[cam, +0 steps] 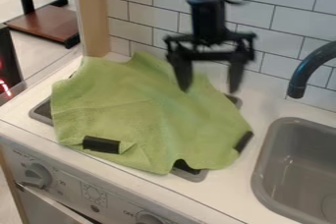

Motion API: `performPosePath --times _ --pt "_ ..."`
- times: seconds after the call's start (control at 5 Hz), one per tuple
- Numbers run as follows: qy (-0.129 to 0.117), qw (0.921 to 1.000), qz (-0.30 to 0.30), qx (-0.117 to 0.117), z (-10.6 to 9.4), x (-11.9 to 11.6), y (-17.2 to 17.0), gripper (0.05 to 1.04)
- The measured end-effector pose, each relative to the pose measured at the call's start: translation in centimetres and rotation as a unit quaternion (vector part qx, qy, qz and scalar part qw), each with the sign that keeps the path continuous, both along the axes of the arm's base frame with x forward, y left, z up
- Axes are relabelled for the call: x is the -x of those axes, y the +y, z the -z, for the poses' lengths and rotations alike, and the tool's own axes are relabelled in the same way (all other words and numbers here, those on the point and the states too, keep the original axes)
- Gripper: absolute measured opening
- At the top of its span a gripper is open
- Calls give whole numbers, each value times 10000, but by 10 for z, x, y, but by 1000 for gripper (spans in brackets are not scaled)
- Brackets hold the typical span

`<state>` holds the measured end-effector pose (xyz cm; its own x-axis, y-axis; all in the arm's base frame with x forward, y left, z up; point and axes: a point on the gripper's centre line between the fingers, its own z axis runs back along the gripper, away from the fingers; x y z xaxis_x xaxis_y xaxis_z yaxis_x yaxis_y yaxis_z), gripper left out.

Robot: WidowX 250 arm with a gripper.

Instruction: Unfold the cloth from left to right

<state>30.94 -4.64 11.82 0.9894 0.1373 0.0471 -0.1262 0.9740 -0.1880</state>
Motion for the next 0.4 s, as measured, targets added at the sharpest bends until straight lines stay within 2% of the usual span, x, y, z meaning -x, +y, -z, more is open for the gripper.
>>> performPosePath --times 0.2,0.4 --pt "-414 9982 -135 -411 0 -3 29 999" --pt "-429 9980 -160 -435 0 -3 32 999"
